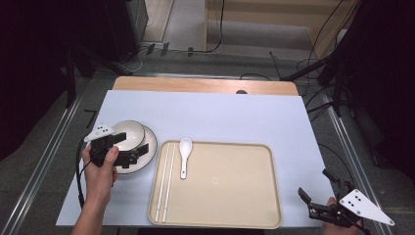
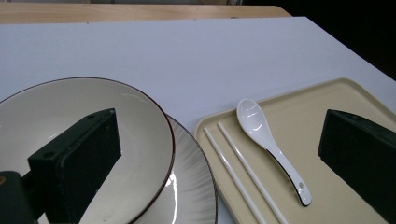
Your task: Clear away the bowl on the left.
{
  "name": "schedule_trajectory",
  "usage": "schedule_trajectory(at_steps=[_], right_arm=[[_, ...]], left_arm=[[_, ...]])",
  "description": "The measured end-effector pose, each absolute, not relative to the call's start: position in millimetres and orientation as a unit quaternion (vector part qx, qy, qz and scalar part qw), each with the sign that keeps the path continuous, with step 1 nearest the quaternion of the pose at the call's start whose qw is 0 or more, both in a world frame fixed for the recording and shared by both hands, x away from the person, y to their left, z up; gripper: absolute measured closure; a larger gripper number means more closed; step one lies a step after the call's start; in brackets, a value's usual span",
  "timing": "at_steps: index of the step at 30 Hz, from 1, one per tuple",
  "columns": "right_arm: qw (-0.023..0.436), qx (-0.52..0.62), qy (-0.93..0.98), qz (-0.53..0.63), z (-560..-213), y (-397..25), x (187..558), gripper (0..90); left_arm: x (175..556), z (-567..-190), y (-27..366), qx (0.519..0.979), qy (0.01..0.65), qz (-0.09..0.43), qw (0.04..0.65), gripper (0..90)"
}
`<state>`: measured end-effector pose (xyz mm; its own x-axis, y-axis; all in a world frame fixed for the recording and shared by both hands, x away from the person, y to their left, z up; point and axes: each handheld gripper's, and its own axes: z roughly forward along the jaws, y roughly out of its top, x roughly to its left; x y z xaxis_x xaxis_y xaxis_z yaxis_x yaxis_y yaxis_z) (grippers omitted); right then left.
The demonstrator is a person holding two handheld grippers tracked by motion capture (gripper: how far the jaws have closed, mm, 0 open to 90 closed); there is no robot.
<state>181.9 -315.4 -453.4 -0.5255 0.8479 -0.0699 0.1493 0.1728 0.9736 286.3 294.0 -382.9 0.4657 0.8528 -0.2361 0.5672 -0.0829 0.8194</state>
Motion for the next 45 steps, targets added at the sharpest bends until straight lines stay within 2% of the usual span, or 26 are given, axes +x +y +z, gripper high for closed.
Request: schedule_trajectory(at_steps=[20, 29, 32, 38, 45], right_arm=[[0.324, 0.361, 0.693, 0.533, -454.3, -314.5, 183.4, 3.7], [0.324, 0.362, 0.693, 0.532, -454.8, -313.8, 183.4, 3.7], [0.325, 0.363, 0.692, 0.533, -455.0, -314.2, 183.6, 3.7], [0.324, 0.364, 0.693, 0.532, -455.6, -315.1, 183.2, 3.7], [0.327, 0.364, 0.693, 0.530, -455.5, -315.6, 182.3, 3.7]], left_arm=[[310.1, -392.6, 338.5, 0.699, 0.539, 0.157, 0.443, 0.0], [319.1, -403.0, 346.2, 0.679, 0.560, 0.157, 0.447, 0.0], [320.9, -403.5, 345.8, 0.678, 0.565, 0.161, 0.442, 5.0], [326.2, -406.5, 346.7, 0.659, 0.596, 0.168, 0.427, 21.6], [323.3, -400.5, 354.7, 0.646, 0.601, 0.179, 0.436, 24.5]])
